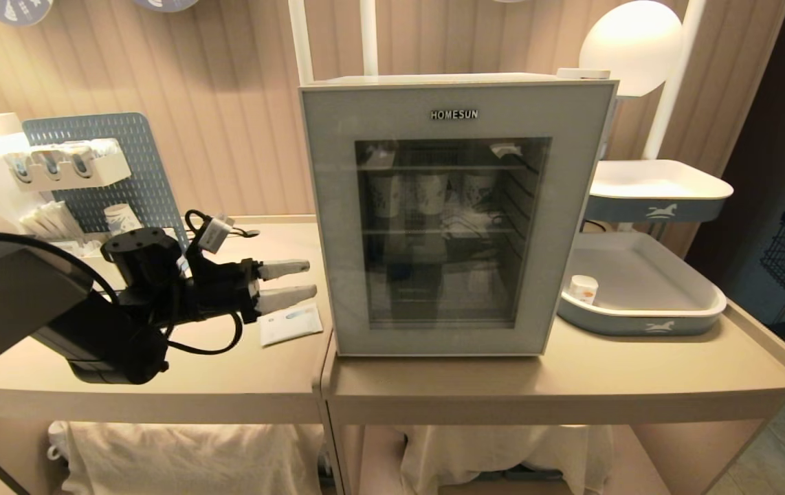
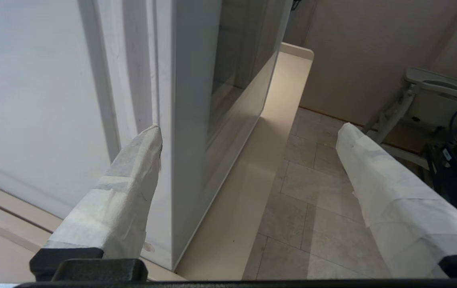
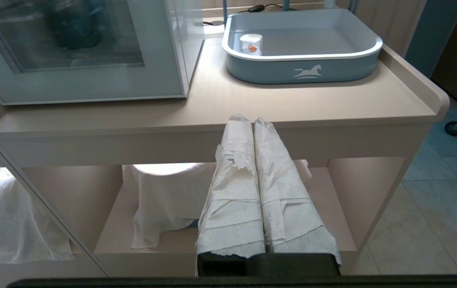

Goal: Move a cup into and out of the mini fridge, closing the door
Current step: Open the freezer door

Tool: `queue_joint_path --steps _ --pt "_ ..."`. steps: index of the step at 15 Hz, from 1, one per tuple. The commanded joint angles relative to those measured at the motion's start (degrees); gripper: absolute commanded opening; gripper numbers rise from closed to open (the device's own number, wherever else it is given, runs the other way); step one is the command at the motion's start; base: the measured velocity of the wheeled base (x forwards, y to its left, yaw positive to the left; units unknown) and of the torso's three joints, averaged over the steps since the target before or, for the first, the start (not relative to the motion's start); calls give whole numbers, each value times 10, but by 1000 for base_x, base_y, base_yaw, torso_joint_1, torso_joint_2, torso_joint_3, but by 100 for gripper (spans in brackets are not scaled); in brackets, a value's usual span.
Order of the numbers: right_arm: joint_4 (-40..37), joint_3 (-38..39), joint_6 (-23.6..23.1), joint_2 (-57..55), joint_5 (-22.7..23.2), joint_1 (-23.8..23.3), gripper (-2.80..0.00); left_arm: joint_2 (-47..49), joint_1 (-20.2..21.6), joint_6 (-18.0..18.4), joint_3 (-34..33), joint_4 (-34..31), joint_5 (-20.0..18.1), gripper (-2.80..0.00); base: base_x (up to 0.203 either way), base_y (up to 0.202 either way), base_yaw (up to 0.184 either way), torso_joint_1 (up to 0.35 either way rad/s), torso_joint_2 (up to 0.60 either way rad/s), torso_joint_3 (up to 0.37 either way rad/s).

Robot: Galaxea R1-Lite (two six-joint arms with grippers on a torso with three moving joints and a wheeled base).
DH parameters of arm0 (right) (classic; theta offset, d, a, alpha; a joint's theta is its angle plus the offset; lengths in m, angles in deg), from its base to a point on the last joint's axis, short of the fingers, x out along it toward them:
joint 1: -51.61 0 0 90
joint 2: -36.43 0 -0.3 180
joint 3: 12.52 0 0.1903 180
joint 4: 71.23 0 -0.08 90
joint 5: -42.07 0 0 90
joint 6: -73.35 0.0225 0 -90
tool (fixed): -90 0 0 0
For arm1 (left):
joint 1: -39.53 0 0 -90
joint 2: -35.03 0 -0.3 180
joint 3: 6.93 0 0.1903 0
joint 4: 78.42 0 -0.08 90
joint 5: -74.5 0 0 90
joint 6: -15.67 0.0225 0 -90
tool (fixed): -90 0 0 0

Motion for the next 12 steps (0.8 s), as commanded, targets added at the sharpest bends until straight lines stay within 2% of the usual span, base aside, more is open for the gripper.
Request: queue_joint_path --steps 1,6,10,12 --pt "0 0 0 -1 0 0 -280 20 -9 -1 13 4 4 0 0 0 0 0 0 0" --pt "1 1 0 -1 0 0 -280 32 -15 0 23 6 9 0 0 0 0 0 0 0" --pt "2 1 0 -1 0 0 -280 33 -30 4 23 9 57 0 0 0 0 0 0 0" --pt "7 2 0 -1 0 0 -280 45 -40 4 26 38 83 0 0 0 0 0 0 0"
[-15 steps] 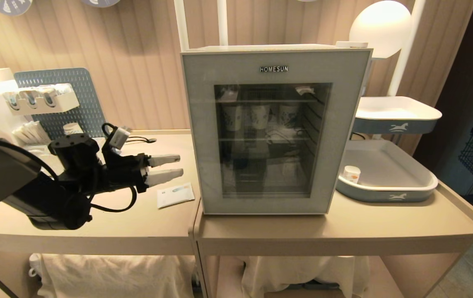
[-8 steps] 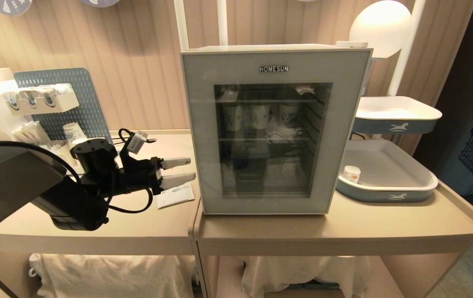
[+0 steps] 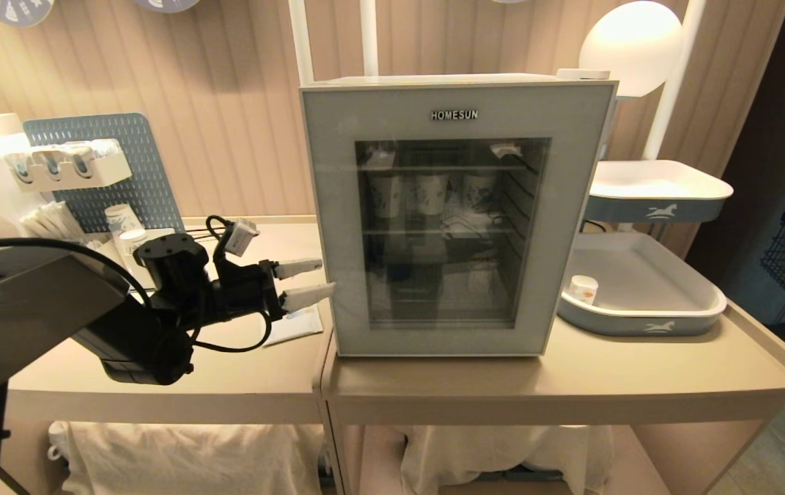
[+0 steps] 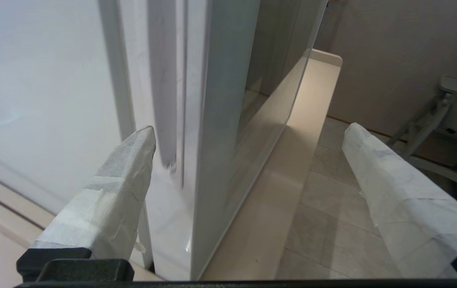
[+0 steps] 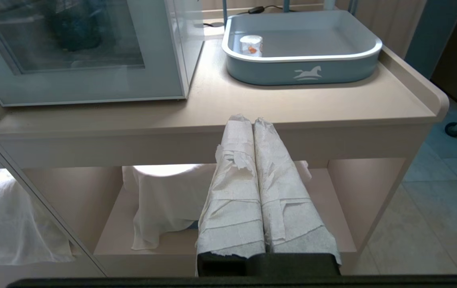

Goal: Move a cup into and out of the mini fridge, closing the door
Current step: Open the freezer door

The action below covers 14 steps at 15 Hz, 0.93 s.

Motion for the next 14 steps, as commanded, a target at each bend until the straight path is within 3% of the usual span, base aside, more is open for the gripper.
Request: queue_joint_path --steps 1,5,7,10,14 --pt "4 1 0 -1 0 0 -280 12 -12 -3 5 31 17 0 0 0 0 0 0 0" --pt "6 1 0 -1 0 0 -280 4 -24 -9 1 32 21 0 0 0 0 0 0 0" --pt "6 1 0 -1 0 0 -280 -5 -24 -32 -7 34 16 0 0 0 0 0 0 0" --pt "6 1 0 -1 0 0 -280 -24 -24 -73 -23 46 5 0 0 0 0 0 0 0" --pt "6 1 0 -1 0 0 -280 -24 -24 -165 -27 116 -11 0 0 0 0 0 0 0"
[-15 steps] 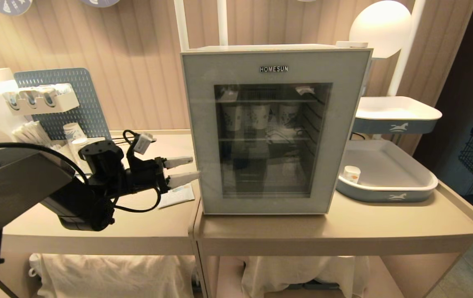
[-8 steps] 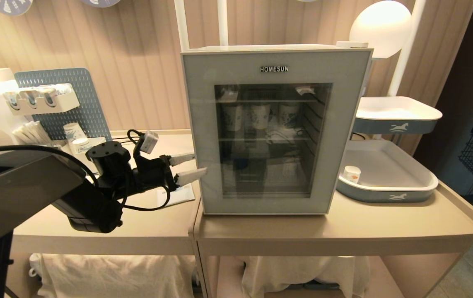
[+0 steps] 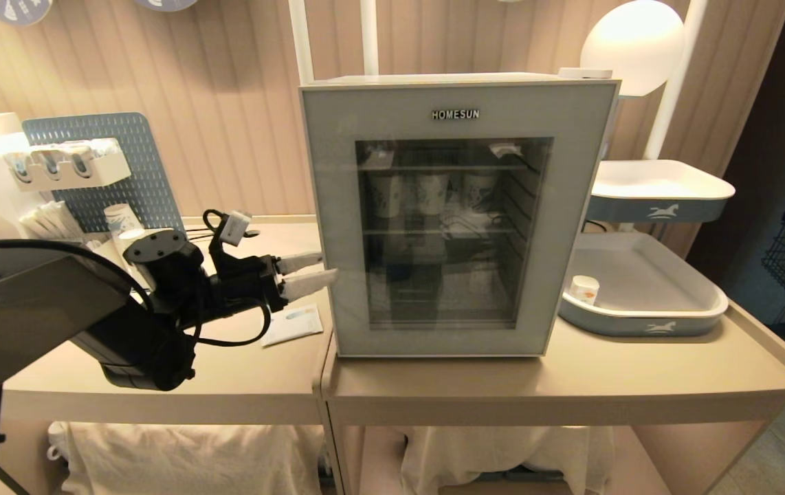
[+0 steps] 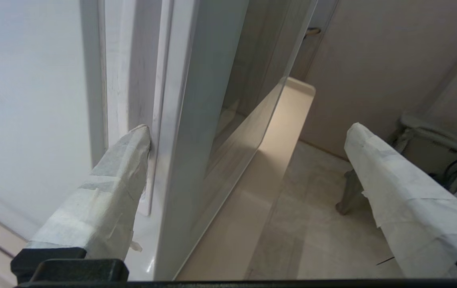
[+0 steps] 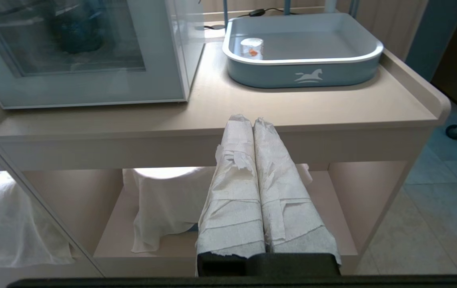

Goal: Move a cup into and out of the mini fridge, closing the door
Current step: Open the freezer door

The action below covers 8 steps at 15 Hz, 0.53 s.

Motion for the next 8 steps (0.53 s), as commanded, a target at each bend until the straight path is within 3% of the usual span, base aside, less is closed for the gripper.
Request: queue_joint_path --steps 1,8 --pt "0 0 0 -1 0 0 -280 -6 -1 -47 -7 34 -9 0 0 0 0 0 0 0" --pt "0 0 0 -1 0 0 -280 -55 0 -57 -75 35 -23 0 0 0 0 0 0 0"
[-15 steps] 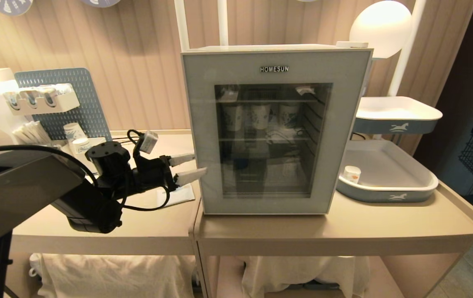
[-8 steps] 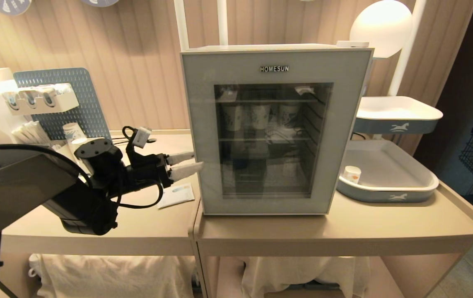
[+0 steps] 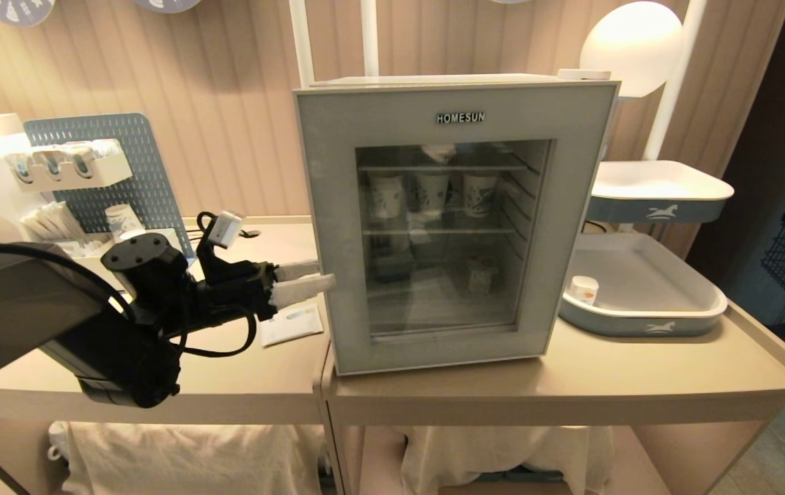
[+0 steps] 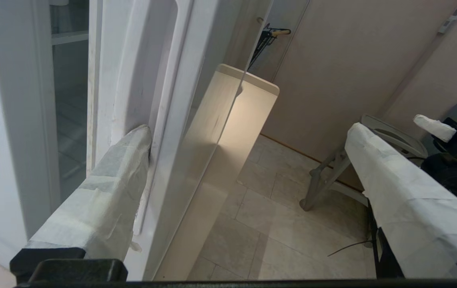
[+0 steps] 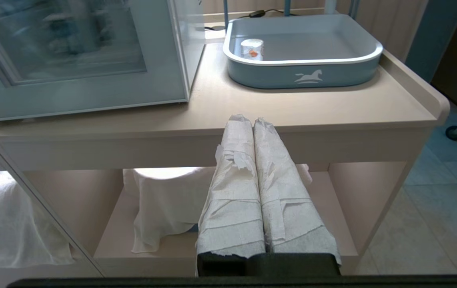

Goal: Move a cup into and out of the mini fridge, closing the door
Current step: Open the freezer door

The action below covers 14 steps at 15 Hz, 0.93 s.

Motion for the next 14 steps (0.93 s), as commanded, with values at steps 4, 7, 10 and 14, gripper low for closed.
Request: queue_joint_path --steps 4,7,10,14 --pt "0 0 0 -1 0 0 -280 -69 0 1 -81 4 -12 0 0 0 0 0 0 0" --pt "-1 0 0 -1 0 0 -280 -140 -1 15 -153 4 -17 0 0 0 0 0 0 0" --pt "0 0 0 -1 0 0 -280 -228 -12 28 -236 4 -41 0 0 0 0 0 0 0" --pt "0 0 0 -1 0 0 -280 -344 -84 37 -322 4 -46 0 0 0 0 0 0 0"
